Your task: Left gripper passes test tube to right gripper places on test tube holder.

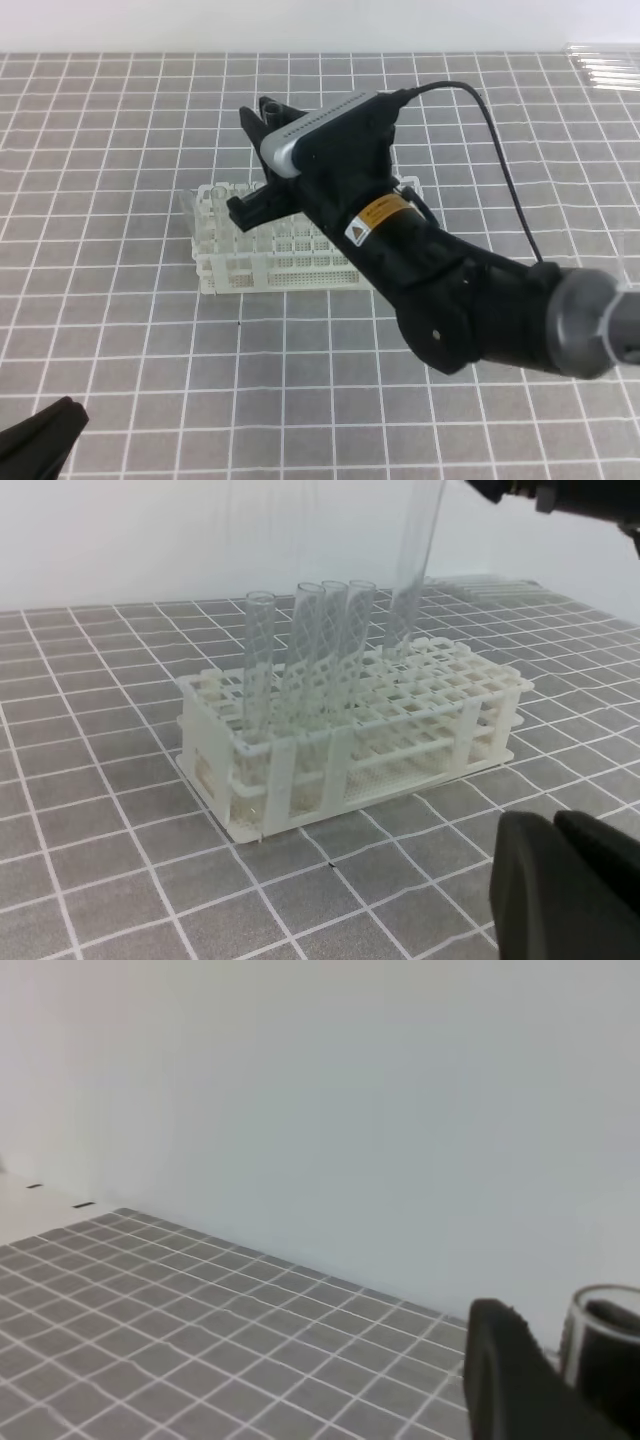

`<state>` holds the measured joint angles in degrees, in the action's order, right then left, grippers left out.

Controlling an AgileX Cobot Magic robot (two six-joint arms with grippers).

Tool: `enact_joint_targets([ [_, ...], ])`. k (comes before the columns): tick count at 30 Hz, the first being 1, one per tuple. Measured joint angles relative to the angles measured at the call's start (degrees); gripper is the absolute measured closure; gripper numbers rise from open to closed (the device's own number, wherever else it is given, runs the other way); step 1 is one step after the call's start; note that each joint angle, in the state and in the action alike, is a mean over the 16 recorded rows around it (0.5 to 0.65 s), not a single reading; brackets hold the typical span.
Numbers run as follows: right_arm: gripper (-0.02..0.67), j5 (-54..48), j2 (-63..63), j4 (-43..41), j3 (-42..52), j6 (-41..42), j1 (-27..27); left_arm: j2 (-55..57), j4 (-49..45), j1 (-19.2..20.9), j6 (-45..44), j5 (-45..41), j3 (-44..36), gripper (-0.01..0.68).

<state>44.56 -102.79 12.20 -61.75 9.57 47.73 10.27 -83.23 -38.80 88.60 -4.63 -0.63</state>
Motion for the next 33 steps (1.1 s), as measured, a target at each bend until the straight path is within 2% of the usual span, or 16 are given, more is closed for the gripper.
enact_joint_targets([
  [16,0.560,-0.99,-7.69,1.67,-5.42,-1.14,-2.08,-0.02,0.00,-0.01,0.00,-0.05,0.04,0.674],
  [33,0.560,-0.12,-10.22,1.57,-6.75,-2.26,-2.12,-0.05,0.00,-0.01,0.03,0.02,0.04,0.673],
])
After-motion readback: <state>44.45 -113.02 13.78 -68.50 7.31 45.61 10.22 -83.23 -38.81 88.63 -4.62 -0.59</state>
